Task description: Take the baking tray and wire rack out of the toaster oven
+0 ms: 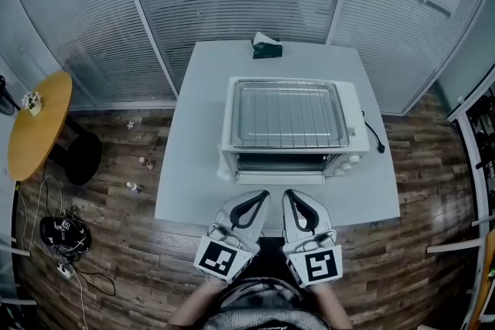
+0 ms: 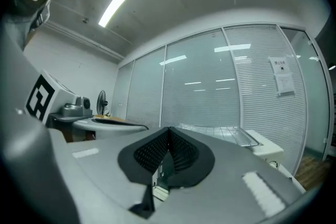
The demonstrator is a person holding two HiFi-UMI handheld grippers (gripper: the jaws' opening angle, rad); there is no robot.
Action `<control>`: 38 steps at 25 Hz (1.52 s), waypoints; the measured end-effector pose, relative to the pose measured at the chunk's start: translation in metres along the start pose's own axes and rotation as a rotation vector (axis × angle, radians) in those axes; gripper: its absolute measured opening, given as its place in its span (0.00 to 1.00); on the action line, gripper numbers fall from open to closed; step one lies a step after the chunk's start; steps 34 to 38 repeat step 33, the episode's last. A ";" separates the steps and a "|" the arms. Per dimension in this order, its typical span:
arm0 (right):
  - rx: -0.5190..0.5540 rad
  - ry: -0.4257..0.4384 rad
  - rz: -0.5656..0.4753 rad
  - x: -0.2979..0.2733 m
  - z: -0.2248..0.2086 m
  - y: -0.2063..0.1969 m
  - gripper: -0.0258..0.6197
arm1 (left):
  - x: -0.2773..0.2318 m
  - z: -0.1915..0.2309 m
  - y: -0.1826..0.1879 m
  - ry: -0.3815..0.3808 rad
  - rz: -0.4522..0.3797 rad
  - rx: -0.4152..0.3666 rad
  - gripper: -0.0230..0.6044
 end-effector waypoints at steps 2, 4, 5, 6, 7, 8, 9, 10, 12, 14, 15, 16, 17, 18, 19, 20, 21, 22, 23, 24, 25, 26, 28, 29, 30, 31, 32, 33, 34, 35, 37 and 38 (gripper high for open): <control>0.004 0.008 -0.009 0.002 0.003 0.008 0.04 | 0.003 0.000 0.008 0.005 -0.004 -0.006 0.04; -0.004 0.014 -0.003 0.004 0.006 0.010 0.04 | 0.005 -0.002 0.013 0.009 -0.001 -0.017 0.04; -0.011 0.016 0.000 0.005 0.006 0.009 0.04 | 0.006 -0.003 0.014 0.010 0.002 -0.024 0.04; -0.017 0.017 0.006 0.007 0.006 0.007 0.04 | 0.007 -0.004 0.014 0.013 0.004 -0.028 0.04; -0.021 0.019 0.013 0.008 0.007 0.006 0.04 | 0.008 -0.005 0.014 0.016 0.005 -0.031 0.04; -0.025 0.019 0.020 0.009 0.007 0.004 0.04 | 0.009 -0.006 0.014 0.020 0.006 -0.030 0.04; -0.030 0.019 0.026 0.010 0.007 0.003 0.04 | 0.009 -0.006 0.014 0.023 0.007 -0.026 0.04; -0.036 0.020 0.031 0.010 0.008 0.002 0.04 | 0.010 -0.005 0.013 0.025 0.008 -0.019 0.04; -0.052 0.024 0.037 0.011 0.008 0.001 0.04 | 0.011 -0.005 0.012 0.026 0.014 -0.016 0.04; -0.060 0.027 0.039 0.011 0.007 0.001 0.04 | 0.011 -0.005 0.012 0.030 0.021 -0.028 0.04; -0.060 0.026 0.039 0.011 0.007 0.001 0.04 | 0.011 -0.006 0.012 0.033 0.022 -0.037 0.04; -0.058 0.026 0.039 0.011 0.007 0.001 0.04 | 0.011 -0.006 0.012 0.037 0.023 -0.045 0.04; -0.057 0.026 0.038 0.011 0.006 0.002 0.04 | 0.011 -0.006 0.013 0.041 0.023 -0.052 0.04; -0.057 0.028 0.037 0.011 0.006 0.002 0.04 | 0.011 -0.006 0.013 0.042 0.024 -0.056 0.04; -0.059 0.031 0.037 0.011 0.006 0.002 0.04 | 0.011 -0.007 0.013 0.043 0.027 -0.058 0.04; -0.063 0.033 0.037 0.010 0.006 0.001 0.04 | 0.010 -0.007 0.012 0.042 0.029 -0.060 0.04; -0.068 0.036 0.037 0.010 0.006 0.001 0.04 | 0.010 -0.007 0.012 0.041 0.031 -0.061 0.04; -0.074 0.039 0.038 0.010 0.006 0.000 0.04 | 0.010 -0.008 0.011 0.041 0.032 -0.062 0.04; -0.079 0.041 0.038 0.010 0.006 0.000 0.04 | 0.010 -0.008 0.010 0.041 0.034 -0.062 0.04; -0.082 0.042 0.038 0.009 0.006 0.000 0.04 | 0.009 -0.008 0.009 0.041 0.036 -0.061 0.04; -0.083 0.044 0.038 0.008 0.005 0.000 0.04 | 0.009 -0.007 0.009 0.040 0.038 -0.059 0.04; -0.084 0.045 0.039 0.008 0.005 0.000 0.04 | 0.009 -0.007 0.008 0.039 0.039 -0.056 0.04; -0.089 0.046 0.042 0.007 0.005 0.000 0.04 | 0.008 -0.005 0.008 0.037 0.041 -0.050 0.04; -0.093 0.047 0.044 0.006 0.005 0.000 0.04 | 0.008 -0.005 0.008 0.037 0.042 -0.048 0.04; -0.098 0.047 0.045 0.006 0.004 0.000 0.04 | 0.008 -0.004 0.009 0.037 0.042 -0.048 0.04; -0.103 0.047 0.046 0.005 0.004 0.000 0.04 | 0.007 -0.004 0.009 0.036 0.042 -0.048 0.04; -0.107 0.047 0.048 0.004 0.003 0.000 0.04 | 0.007 -0.003 0.009 0.036 0.042 -0.048 0.04; -0.111 0.047 0.049 0.004 0.003 -0.001 0.04 | 0.006 -0.003 0.009 0.035 0.042 -0.049 0.04; -0.111 0.047 0.049 0.004 0.003 -0.001 0.04 | 0.006 -0.003 0.009 0.035 0.042 -0.049 0.04; -0.111 0.047 0.049 0.004 0.003 -0.001 0.04 | 0.006 -0.003 0.009 0.035 0.042 -0.049 0.04; -0.111 0.047 0.049 0.004 0.003 -0.001 0.04 | 0.006 -0.003 0.009 0.035 0.042 -0.049 0.04; -0.111 0.047 0.049 0.004 0.003 -0.001 0.04 | 0.006 -0.003 0.009 0.035 0.042 -0.049 0.04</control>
Point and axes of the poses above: the fingertips, and each gripper's own axes: x backward along the fingers, z to its left, y out of its top, the point moved 5 cm from there along x, backward along the fingers, and after that the axes turned 3 degrees about -y, right-handed, at the moved point
